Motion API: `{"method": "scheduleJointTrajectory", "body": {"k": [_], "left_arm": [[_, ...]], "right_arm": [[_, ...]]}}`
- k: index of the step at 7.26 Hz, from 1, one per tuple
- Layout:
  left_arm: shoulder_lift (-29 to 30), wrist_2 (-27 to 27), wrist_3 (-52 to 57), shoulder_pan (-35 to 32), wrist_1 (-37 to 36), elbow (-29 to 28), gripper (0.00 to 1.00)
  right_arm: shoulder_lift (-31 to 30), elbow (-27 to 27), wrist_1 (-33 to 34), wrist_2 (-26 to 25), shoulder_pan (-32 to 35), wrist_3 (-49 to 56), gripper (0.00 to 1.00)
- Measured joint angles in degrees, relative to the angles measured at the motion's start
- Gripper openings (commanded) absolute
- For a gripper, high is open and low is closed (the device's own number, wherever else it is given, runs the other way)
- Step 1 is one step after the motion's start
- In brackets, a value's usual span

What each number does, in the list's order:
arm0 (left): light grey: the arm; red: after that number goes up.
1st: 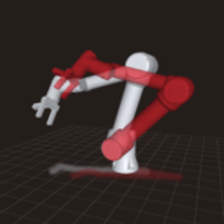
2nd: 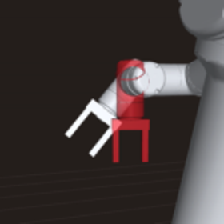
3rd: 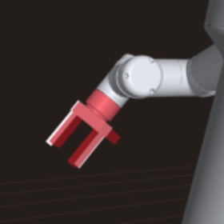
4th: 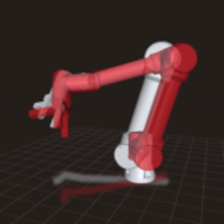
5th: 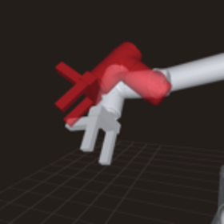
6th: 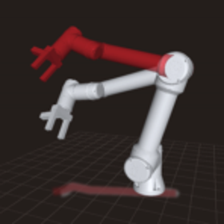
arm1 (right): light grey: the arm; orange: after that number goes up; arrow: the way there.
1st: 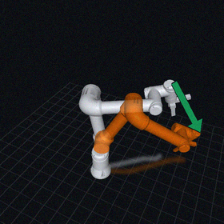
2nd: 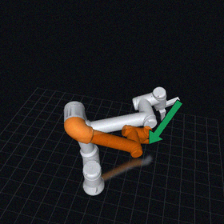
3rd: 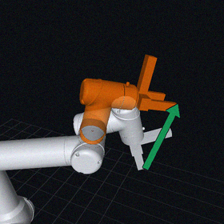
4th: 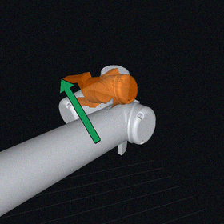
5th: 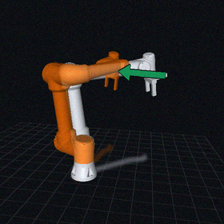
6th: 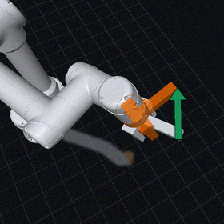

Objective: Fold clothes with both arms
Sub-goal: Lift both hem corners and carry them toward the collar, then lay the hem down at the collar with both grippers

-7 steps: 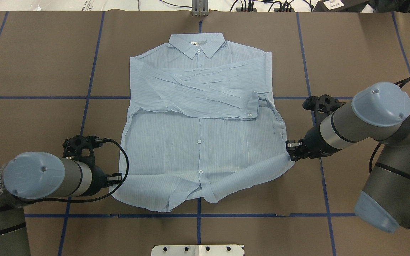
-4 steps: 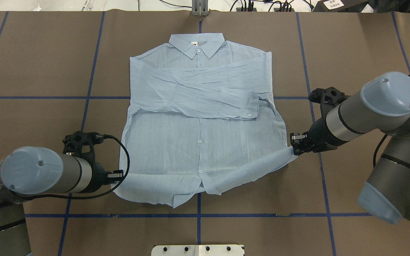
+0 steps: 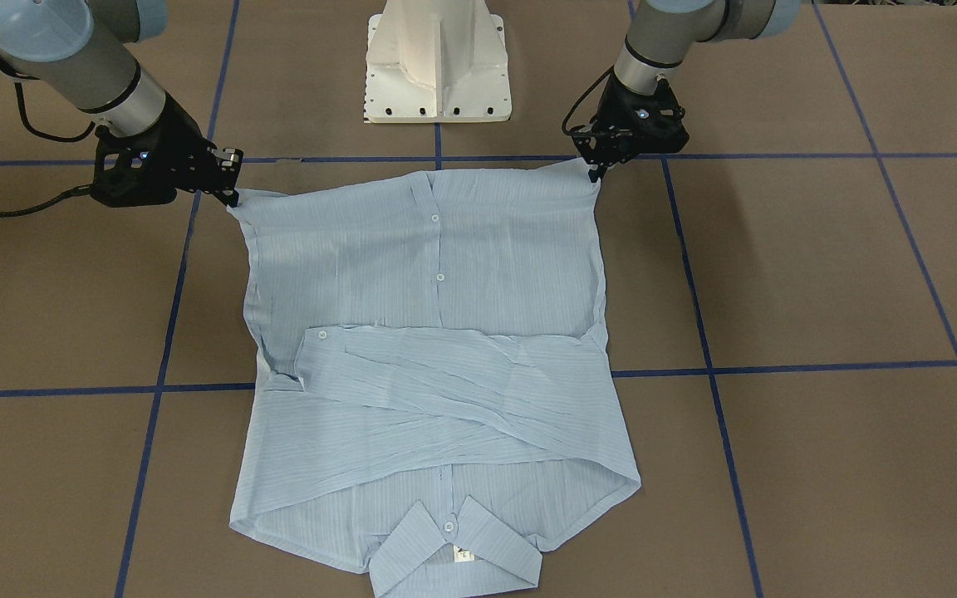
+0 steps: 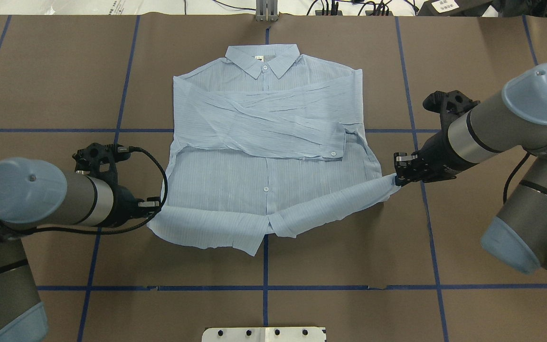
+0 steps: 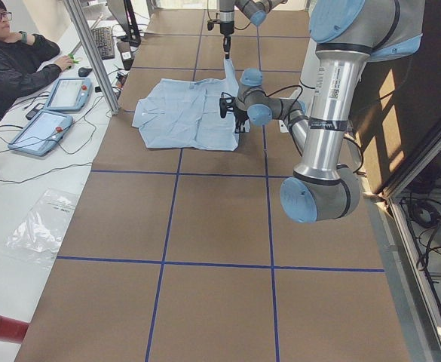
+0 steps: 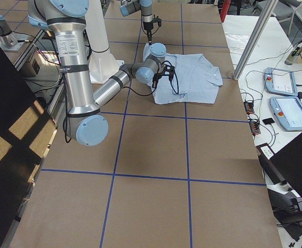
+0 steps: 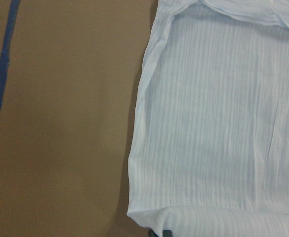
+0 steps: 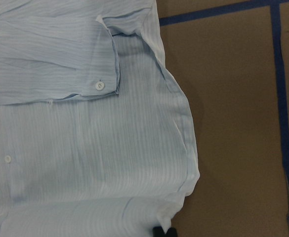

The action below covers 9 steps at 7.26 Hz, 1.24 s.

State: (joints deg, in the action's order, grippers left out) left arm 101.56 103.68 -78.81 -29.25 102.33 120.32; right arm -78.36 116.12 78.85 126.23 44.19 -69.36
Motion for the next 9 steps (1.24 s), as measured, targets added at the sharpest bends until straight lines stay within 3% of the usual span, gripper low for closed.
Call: {"method": "scheduleJointTrajectory", "body": {"k": [2,5,9], "left_arm": [[2.29,2.58,3.54,-6.23,0.18,-1.39,0.0],[10.92,5.43,5.82,-13.72,2.0,-11.45,0.0],[15.03,8.84,6.56,-20.57,12.3,-24.33,0.0]], "right_arm": [[4.26,-3.21,0.07,0.01,2.35,-0.28,0.0],[10.22,-8.76,0.08,0.18,7.62,-0.08,0.0],[21.34,-23.76,0.01,0.41,12.08,0.36,0.0]]}}
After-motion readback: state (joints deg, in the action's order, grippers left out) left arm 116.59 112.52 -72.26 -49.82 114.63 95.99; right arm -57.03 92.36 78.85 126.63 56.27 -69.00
